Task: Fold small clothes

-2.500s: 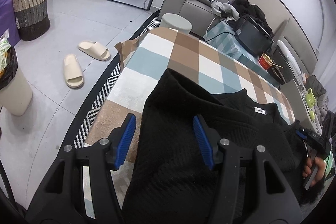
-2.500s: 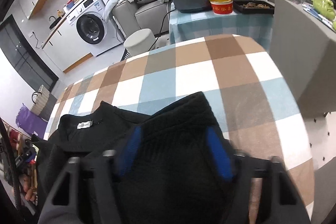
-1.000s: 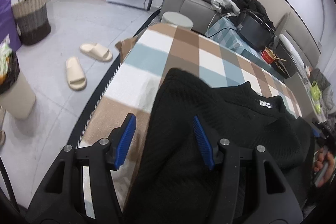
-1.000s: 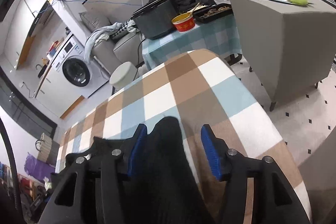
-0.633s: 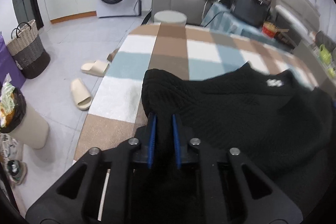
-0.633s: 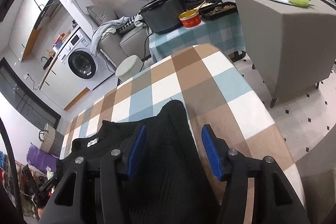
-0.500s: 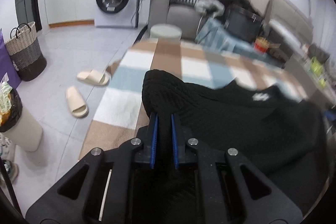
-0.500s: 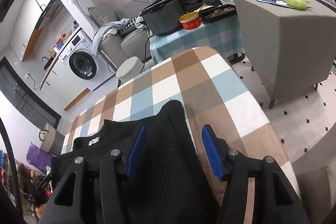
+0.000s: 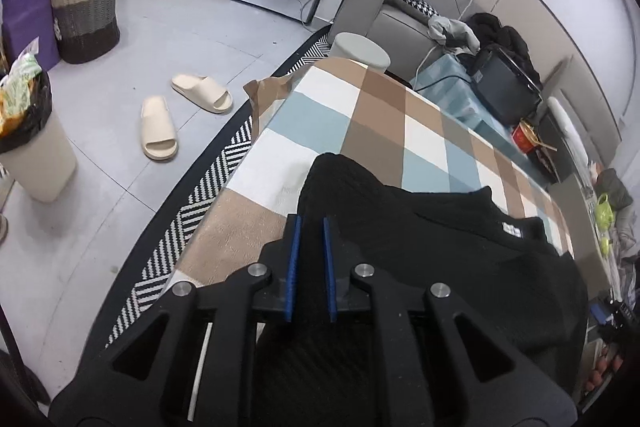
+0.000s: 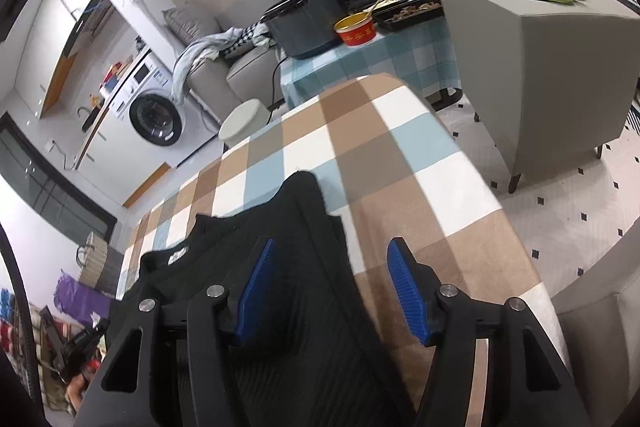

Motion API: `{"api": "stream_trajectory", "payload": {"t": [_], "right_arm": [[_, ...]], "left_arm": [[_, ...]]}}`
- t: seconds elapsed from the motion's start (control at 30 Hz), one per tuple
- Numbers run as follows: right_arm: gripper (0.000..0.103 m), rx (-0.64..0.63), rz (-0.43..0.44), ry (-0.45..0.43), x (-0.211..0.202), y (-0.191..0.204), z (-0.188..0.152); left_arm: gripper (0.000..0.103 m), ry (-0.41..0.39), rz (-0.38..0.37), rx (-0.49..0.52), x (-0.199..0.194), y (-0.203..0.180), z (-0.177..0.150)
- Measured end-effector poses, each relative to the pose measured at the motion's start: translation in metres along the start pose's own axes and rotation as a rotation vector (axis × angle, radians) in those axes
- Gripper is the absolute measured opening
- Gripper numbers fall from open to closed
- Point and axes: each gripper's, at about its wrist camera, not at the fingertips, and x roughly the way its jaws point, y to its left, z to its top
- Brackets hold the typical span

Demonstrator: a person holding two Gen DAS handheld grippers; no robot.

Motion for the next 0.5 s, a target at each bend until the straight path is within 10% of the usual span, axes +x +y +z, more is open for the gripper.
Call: {"api": "stream_trajectory", "payload": {"t": [0.23, 0.5], "right_arm": [[0.06, -0.141, -0.003, 0.068, 0.008, 0.049, -0.01], [0.062, -0.297, -0.009, 0.169, 0.059, 0.108, -0.034]], "left_arm": [[0.057, -0.025, -0.021, 0.112, -0.03, -0.028, -0.012], [0.066, 0.011, -0.072, 0.23, -0.046, -0.064, -0.036]]}}
